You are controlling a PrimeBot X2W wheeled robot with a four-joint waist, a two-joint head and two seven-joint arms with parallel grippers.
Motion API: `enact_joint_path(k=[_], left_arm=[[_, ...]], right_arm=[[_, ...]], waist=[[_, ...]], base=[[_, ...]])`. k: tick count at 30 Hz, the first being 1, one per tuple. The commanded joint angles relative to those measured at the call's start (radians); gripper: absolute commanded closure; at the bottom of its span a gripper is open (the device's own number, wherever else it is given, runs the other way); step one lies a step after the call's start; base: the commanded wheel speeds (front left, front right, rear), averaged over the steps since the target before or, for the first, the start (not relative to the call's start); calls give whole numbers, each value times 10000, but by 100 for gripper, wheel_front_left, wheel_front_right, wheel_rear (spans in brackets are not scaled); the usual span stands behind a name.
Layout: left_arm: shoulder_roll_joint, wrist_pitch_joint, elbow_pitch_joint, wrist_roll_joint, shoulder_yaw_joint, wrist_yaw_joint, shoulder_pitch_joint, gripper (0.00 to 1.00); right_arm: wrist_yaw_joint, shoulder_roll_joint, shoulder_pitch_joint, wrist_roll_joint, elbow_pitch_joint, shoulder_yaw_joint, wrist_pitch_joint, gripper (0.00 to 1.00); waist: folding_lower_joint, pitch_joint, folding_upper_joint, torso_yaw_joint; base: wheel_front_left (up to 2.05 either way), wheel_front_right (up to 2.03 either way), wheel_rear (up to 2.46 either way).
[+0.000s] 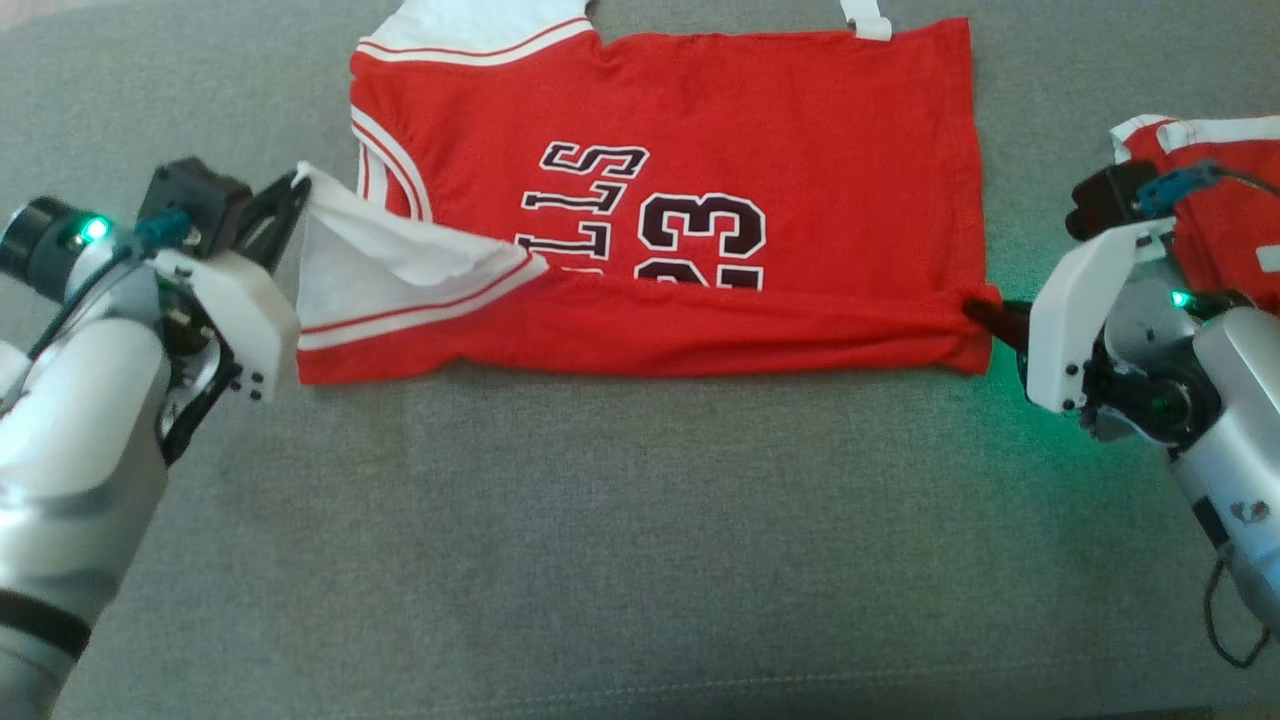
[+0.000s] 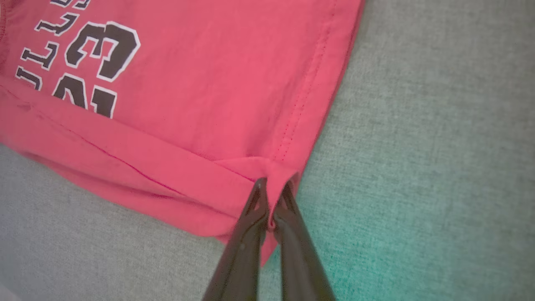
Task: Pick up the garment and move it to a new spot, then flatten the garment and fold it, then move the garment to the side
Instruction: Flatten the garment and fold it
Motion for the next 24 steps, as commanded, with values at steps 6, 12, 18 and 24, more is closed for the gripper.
enact_joint_path(k=[6, 12, 18, 24], left_arm=[[66, -700, 988, -185, 129, 49, -1365, 0], [-475, -1363, 1761, -339, 501, 579, -1702, 0], [-775, -1537, 741, -840, 1802, 1326, -1127, 0], [-1311, -1542, -2591, -1025, 4452, 2050, 1198, 0]], right_arm=[[-9, 206, -698, -265, 8, -134, -648, 0], [-9, 330, -1149, -800, 363, -551, -2031, 0], [-9, 635, -1153, -1590, 375, -1184, -4935, 0], [-9, 1133, -282, -2467, -237, -1978, -7737, 0]], waist=[[0, 186, 0, -50], [0, 97, 0, 2], [0, -253, 0, 47], [0, -775, 0, -32]], base=[[0, 0, 0], [0, 0, 0], [0, 0, 0], [0, 0, 0]])
